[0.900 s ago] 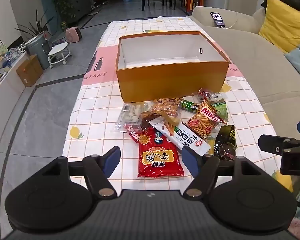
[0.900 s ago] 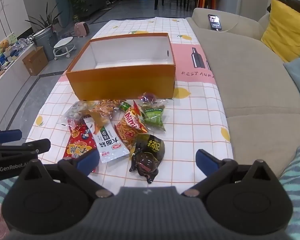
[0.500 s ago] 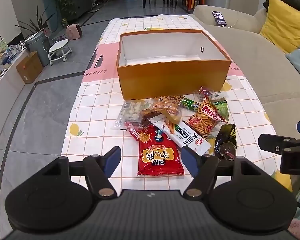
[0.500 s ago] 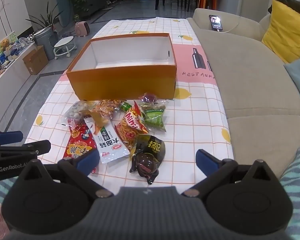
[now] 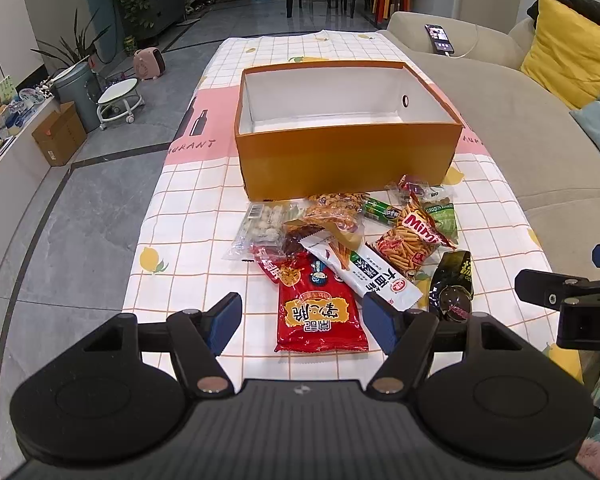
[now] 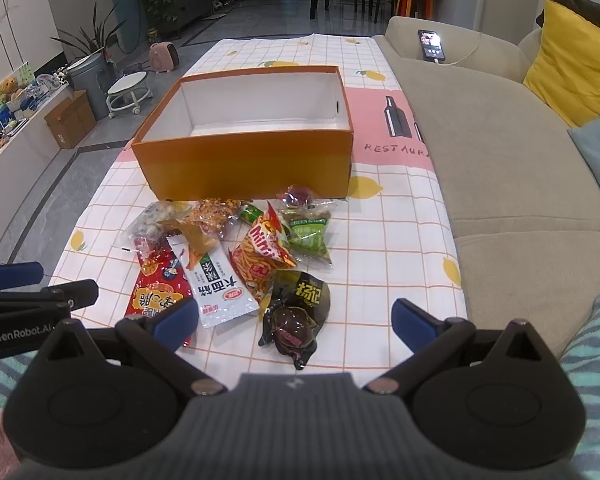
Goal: Organize snacks
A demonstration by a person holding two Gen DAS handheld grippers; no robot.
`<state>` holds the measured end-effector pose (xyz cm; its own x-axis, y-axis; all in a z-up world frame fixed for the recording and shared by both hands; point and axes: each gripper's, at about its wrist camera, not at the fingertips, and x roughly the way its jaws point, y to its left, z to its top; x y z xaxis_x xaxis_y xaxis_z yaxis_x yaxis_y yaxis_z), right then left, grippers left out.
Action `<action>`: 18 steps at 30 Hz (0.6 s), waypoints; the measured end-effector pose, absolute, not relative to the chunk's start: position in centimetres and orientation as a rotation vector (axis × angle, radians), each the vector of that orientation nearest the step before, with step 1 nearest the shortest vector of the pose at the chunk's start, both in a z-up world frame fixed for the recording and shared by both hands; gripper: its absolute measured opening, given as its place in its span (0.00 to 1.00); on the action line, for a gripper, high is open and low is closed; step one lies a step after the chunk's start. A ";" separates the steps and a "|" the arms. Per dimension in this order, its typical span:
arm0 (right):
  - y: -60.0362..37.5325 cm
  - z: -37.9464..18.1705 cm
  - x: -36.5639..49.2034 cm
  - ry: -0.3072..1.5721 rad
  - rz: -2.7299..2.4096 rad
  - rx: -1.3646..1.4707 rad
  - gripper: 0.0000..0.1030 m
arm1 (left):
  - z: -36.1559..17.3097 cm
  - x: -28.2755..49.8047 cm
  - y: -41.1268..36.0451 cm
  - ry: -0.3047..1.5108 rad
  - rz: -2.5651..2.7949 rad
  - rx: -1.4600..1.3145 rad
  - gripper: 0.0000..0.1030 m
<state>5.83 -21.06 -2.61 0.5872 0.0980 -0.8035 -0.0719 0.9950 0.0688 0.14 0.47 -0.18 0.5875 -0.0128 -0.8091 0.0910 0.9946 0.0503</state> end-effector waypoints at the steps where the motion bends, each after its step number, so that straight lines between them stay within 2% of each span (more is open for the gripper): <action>1: -21.0 -2.6 5.8 0.938 0.099 0.030 0.96 | -0.1 0.1 0.5 0.942 -0.061 0.089 0.79; 18: -20.9 -2.8 5.8 0.938 0.097 0.029 0.96 | -0.1 0.0 0.5 0.944 -0.066 0.085 0.79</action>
<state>5.84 -20.87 -2.75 0.5872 0.0956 -0.8038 -0.0702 0.9953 0.0671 -0.05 0.53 -0.13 0.5853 -0.0195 -0.8106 0.0941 0.9946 0.0441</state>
